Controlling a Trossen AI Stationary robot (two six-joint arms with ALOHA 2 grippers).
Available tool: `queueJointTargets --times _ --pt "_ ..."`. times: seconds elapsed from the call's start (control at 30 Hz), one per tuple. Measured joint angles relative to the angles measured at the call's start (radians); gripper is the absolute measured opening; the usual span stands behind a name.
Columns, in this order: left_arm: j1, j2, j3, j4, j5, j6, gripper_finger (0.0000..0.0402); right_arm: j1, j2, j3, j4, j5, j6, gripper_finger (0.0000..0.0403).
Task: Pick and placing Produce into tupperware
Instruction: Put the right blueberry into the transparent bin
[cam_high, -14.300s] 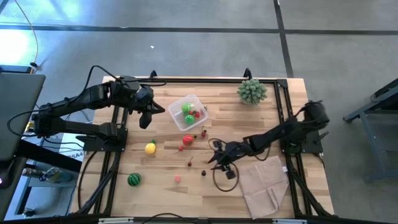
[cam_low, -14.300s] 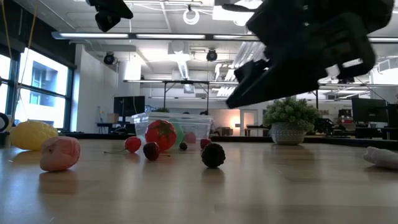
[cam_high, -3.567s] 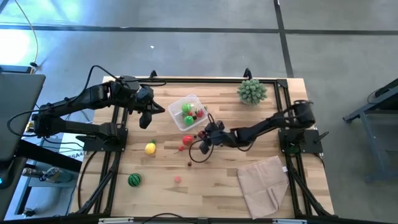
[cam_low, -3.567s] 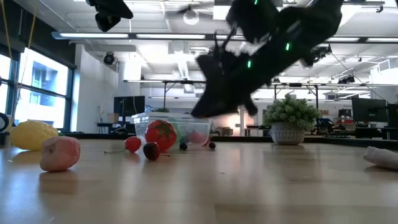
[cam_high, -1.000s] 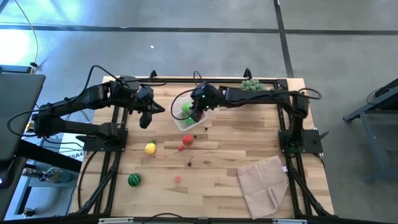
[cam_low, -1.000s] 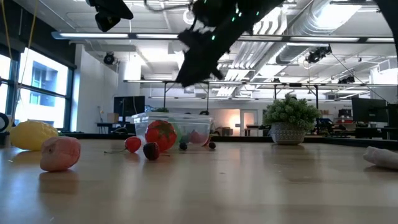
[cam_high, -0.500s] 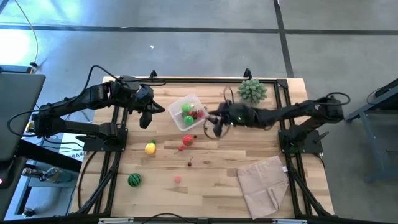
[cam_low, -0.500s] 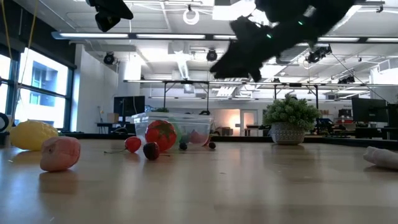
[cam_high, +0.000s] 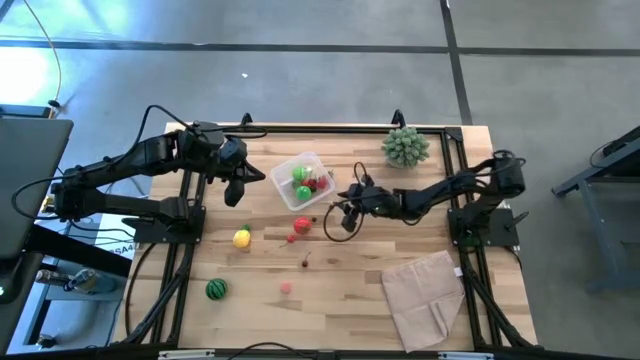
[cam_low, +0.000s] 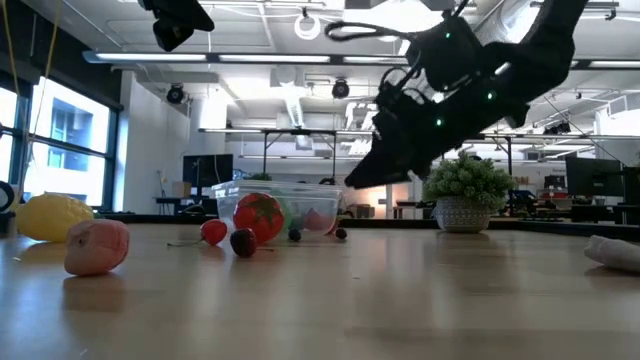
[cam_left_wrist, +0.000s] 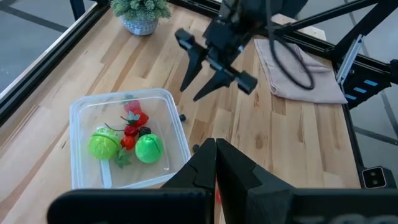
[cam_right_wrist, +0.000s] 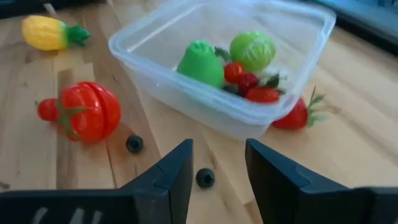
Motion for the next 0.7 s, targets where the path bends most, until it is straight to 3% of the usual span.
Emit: queueJointTargets --times 0.33,0.7 --pt "0.000 0.000 0.000 0.000 0.000 0.000 0.0001 0.023 0.154 0.001 0.150 0.016 -0.021 0.0193" --pt "0.000 0.000 0.000 0.000 0.000 0.000 0.0001 0.021 0.187 0.001 0.171 0.018 -0.010 0.0197"
